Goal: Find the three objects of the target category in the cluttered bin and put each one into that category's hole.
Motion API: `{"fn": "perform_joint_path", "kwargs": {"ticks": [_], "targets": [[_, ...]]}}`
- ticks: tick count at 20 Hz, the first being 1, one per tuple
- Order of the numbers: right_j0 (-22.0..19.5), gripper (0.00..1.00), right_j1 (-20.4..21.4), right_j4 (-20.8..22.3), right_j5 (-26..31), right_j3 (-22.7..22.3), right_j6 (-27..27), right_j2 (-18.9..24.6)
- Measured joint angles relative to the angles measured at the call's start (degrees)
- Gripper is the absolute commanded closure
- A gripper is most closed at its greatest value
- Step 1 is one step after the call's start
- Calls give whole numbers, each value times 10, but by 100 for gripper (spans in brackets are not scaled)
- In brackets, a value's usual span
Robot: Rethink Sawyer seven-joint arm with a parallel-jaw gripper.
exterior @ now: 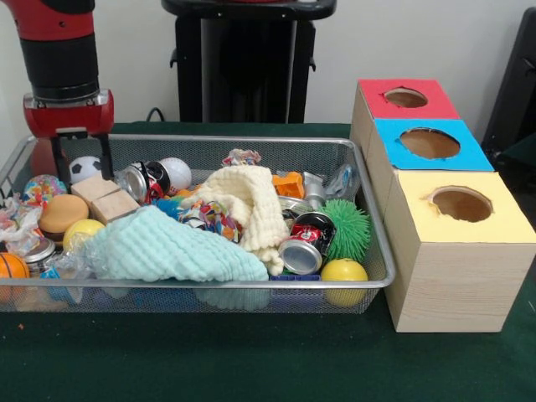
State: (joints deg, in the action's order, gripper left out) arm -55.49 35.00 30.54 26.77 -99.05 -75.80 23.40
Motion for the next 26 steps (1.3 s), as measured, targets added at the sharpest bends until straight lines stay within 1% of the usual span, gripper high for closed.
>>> {"fn": "perform_joint_path", "kwargs": {"ticks": [6, 12, 15, 19, 22, 25, 26], "targets": [[-7, 0, 8, -1, 0, -20, 0, -1], [1, 0, 25, -2, 0, -49, 0, -10], [16, 0, 31, -5, 0, -63, 0, -23], [67, 0, 29, -8, -12, -71, -1, -56], [85, 0, 25, -11, -22, -70, -4, -67], [121, 0, 11, -29, -51, -70, -19, -91], [126, 0, 9, -34, -55, -70, -23, -96]]}}
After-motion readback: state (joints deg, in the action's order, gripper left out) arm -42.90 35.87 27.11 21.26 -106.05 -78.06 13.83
